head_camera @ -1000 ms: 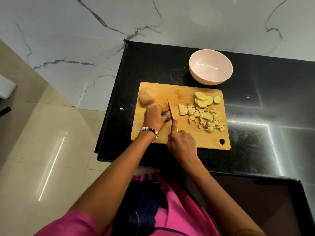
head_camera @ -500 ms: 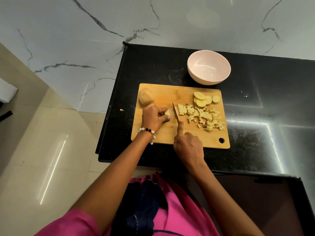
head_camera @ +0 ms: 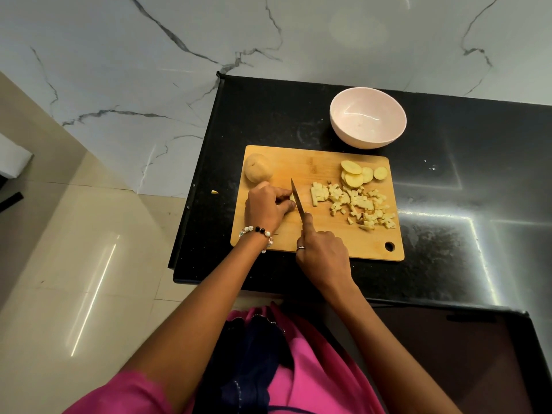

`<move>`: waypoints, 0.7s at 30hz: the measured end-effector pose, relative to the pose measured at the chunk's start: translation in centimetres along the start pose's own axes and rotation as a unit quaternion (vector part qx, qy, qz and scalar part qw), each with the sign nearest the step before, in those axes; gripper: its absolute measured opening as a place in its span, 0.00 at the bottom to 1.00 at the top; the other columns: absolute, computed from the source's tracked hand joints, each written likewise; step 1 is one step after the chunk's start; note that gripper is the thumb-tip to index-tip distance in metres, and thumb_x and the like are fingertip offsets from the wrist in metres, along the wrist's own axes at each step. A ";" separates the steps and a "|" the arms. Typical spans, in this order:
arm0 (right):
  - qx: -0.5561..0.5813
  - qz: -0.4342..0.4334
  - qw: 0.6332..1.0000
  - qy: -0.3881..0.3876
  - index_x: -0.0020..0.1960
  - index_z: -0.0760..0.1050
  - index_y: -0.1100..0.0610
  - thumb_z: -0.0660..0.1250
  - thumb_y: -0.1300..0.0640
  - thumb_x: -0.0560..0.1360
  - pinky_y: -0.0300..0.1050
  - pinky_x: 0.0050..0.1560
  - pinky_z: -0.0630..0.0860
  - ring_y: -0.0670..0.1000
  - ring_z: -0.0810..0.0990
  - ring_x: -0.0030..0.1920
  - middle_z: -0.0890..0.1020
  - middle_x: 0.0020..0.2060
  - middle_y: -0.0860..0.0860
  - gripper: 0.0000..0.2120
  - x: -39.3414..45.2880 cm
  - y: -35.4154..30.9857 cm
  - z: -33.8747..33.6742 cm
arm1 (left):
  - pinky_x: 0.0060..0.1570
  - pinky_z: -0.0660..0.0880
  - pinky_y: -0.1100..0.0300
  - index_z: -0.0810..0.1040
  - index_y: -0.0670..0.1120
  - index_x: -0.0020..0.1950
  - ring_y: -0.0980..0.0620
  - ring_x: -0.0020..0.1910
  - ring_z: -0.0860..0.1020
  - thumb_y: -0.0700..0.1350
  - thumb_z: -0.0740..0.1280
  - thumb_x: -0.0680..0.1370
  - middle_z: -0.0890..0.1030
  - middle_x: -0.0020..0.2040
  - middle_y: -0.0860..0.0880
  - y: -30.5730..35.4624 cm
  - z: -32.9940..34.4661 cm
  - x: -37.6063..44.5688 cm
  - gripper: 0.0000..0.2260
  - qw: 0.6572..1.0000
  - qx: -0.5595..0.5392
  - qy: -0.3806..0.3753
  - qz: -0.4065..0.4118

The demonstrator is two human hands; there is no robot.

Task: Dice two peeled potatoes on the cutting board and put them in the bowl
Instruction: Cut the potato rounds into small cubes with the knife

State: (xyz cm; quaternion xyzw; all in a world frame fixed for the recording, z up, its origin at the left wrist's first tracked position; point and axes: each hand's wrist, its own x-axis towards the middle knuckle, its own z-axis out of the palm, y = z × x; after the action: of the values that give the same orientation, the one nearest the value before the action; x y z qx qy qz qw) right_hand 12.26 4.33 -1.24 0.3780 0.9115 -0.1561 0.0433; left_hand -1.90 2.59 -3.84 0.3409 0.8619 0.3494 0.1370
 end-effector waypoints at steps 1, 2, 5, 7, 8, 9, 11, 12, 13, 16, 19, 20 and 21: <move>-0.006 -0.003 1.000 -0.001 0.77 0.48 0.57 0.52 0.55 0.80 0.48 0.35 0.66 0.61 0.77 0.42 0.79 0.44 0.60 0.27 0.0 0.0 0.1 | 0.47 0.77 0.62 0.82 0.46 0.55 0.53 0.47 0.78 0.46 0.75 0.70 0.80 0.49 0.49 0.0 0.0 0.0 0.15 1.000 -0.003 0.002 -0.002; -0.013 -0.006 1.000 0.000 0.77 0.48 0.57 0.51 0.55 0.80 0.48 0.34 0.66 0.61 0.77 0.41 0.79 0.44 0.60 0.27 0.0 0.0 0.1 | 0.47 0.77 0.60 0.83 0.47 0.55 0.53 0.46 0.78 0.46 0.75 0.70 0.80 0.49 0.49 0.0 0.1 0.0 0.15 1.000 -0.004 0.002 -0.003; -0.037 -0.006 0.999 -0.004 0.77 0.47 0.59 0.52 0.57 0.80 0.48 0.34 0.65 0.60 0.75 0.38 0.79 0.44 0.60 0.28 0.2 -0.2 0.2 | 0.48 0.78 0.57 0.83 0.47 0.53 0.53 0.46 0.78 0.46 0.76 0.69 0.81 0.48 0.49 -0.2 0.2 0.1 0.14 1.000 -0.004 0.000 -0.006; -0.060 -0.008 0.998 -0.007 0.77 0.46 0.60 0.52 0.58 0.80 0.47 0.33 0.64 0.58 0.71 0.35 0.79 0.43 0.59 0.28 0.5 -0.4 0.4 | 0.47 0.78 0.56 0.84 0.48 0.53 0.53 0.45 0.78 0.47 0.75 0.70 0.81 0.47 0.50 -0.3 0.3 0.2 0.13 1.000 0.001 -0.002 -0.004; -0.072 -0.010 0.997 -0.008 0.77 0.46 0.61 0.52 0.59 0.79 0.47 0.32 0.64 0.57 0.69 0.34 0.79 0.42 0.59 0.29 0.7 -0.5 0.5 | 0.46 0.77 0.56 0.84 0.47 0.53 0.52 0.45 0.78 0.47 0.75 0.70 0.80 0.47 0.49 -0.2 0.3 0.3 0.12 1.000 0.005 -0.003 -0.001; -0.082 -0.013 0.997 -0.007 0.77 0.46 0.62 0.52 0.60 0.79 0.47 0.32 0.64 0.57 0.69 0.33 0.79 0.41 0.59 0.29 0.8 -0.6 0.6 | 0.46 0.77 0.56 0.84 0.47 0.53 0.52 0.45 0.78 0.47 0.75 0.70 0.80 0.47 0.49 -0.2 0.3 0.2 0.12 1.000 0.009 -0.003 0.000; -0.090 -0.014 0.996 -0.001 0.77 0.46 0.63 0.52 0.61 0.79 0.47 0.32 0.64 0.56 0.68 0.32 0.79 0.40 0.58 0.29 0.9 -0.8 0.8 | 0.45 0.77 0.56 0.84 0.47 0.53 0.52 0.45 0.78 0.47 0.74 0.71 0.81 0.47 0.49 -0.1 0.3 0.2 0.12 1.000 0.012 0.001 0.003; -0.090 -0.012 0.996 -0.001 0.77 0.46 0.63 0.52 0.61 0.79 0.46 0.32 0.64 0.56 0.68 0.32 0.79 0.40 0.58 0.29 0.9 -0.8 0.8 | 0.45 0.77 0.56 0.84 0.47 0.53 0.52 0.45 0.78 0.47 0.74 0.71 0.81 0.47 0.49 -0.2 0.4 0.2 0.12 1.000 0.014 0.004 0.005; -0.089 -0.011 0.996 -0.004 0.77 0.46 0.63 0.52 0.61 0.78 0.46 0.32 0.64 0.56 0.68 0.32 0.79 0.41 0.58 0.29 0.7 -0.7 0.7 | 0.45 0.77 0.56 0.84 0.47 0.53 0.51 0.45 0.78 0.47 0.74 0.71 0.81 0.47 0.49 -0.3 0.5 0.2 0.12 1.000 0.017 0.005 0.008; -0.093 -0.014 0.995 -0.013 0.77 0.43 0.63 0.51 0.62 0.78 0.46 0.32 0.65 0.56 0.69 0.32 0.78 0.41 0.58 0.30 -1.0 -0.4 1.0 | 0.44 0.77 0.54 0.84 0.47 0.52 0.51 0.45 0.79 0.48 0.74 0.71 0.81 0.47 0.48 -0.3 0.5 -0.1 0.12 0.999 0.026 0.008 0.022; -0.091 -0.014 0.996 -0.010 0.77 0.42 0.61 0.52 0.61 0.78 0.46 0.33 0.66 0.57 0.75 0.35 0.79 0.42 0.57 0.31 -2.8 0.2 1.4 | 0.43 0.77 0.54 0.84 0.47 0.51 0.51 0.44 0.78 0.49 0.74 0.71 0.81 0.46 0.48 -0.3 0.5 -0.1 0.11 0.999 0.023 0.013 0.029; -0.089 -0.015 0.996 -0.006 0.77 0.43 0.60 0.52 0.60 0.78 0.46 0.33 0.66 0.58 0.77 0.37 0.79 0.43 0.57 0.31 -2.9 0.3 1.5 | 0.43 0.77 0.54 0.84 0.47 0.51 0.51 0.44 0.78 0.48 0.74 0.71 0.81 0.46 0.48 -0.3 0.5 -0.2 0.11 0.999 0.020 0.013 0.030; -0.086 -0.015 0.996 -0.001 0.77 0.43 0.60 0.52 0.59 0.79 0.46 0.33 0.65 0.59 0.79 0.38 0.80 0.43 0.57 0.31 -2.8 0.5 1.5 | 0.43 0.77 0.54 0.84 0.47 0.52 0.51 0.43 0.78 0.48 0.74 0.71 0.80 0.45 0.49 -0.4 0.4 -0.2 0.11 0.999 0.017 0.011 0.030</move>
State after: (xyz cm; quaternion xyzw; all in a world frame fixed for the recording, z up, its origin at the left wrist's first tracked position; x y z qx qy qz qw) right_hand 14.54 2.27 -2.28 0.3587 0.9272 -0.0779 0.0746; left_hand -1.70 2.45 -4.39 0.3653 0.8584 0.3425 0.1114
